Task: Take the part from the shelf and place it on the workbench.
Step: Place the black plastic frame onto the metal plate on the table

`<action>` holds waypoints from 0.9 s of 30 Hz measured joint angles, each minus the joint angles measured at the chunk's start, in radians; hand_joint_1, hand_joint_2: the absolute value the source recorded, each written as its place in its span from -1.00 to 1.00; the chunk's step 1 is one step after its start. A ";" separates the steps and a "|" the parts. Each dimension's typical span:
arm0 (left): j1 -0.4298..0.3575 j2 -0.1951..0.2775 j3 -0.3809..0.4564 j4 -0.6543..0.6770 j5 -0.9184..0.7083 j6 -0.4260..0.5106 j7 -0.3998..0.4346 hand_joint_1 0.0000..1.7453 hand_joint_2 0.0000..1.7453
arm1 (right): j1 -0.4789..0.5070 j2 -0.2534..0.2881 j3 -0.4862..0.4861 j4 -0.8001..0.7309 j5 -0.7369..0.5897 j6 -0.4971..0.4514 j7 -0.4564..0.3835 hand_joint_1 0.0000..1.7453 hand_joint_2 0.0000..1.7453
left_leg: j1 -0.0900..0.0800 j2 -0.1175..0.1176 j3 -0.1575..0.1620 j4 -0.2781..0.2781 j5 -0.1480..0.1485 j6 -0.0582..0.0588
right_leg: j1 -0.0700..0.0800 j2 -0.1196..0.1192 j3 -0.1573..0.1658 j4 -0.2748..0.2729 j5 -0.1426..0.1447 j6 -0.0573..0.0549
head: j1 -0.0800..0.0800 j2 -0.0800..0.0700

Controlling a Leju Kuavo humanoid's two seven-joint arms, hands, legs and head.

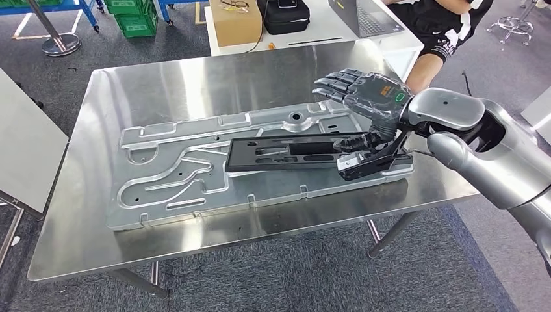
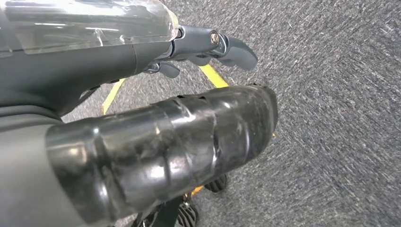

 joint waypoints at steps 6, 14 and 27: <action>-0.001 -0.005 0.000 0.000 -0.001 0.000 -0.008 -1.00 -1.00 | 0.002 -0.014 0.000 0.001 -0.001 0.000 0.001 -1.00 -1.00 | -0.005 0.008 -0.051 -0.011 0.053 0.049 | -0.003 0.008 -0.067 0.194 -0.173 0.018 | 0.000 0.000; -0.001 -0.018 0.000 0.000 -0.001 -0.001 -0.010 -1.00 -1.00 | 0.002 -0.019 -0.003 0.000 -0.001 -0.001 0.000 -1.00 -1.00 | -0.025 0.005 -0.115 -0.011 0.119 0.041 | 0.031 0.014 0.147 -0.015 -0.127 -0.036 | 0.000 0.000; -0.003 -0.027 0.000 0.000 -0.006 -0.001 -0.025 -1.00 -1.00 | 0.003 -0.027 -0.005 -0.008 -0.001 -0.003 0.002 -1.00 -1.00 | 0.010 0.008 -0.049 0.126 0.007 -0.030 | 0.005 0.000 -0.003 -0.022 0.009 -0.033 | -0.001 0.000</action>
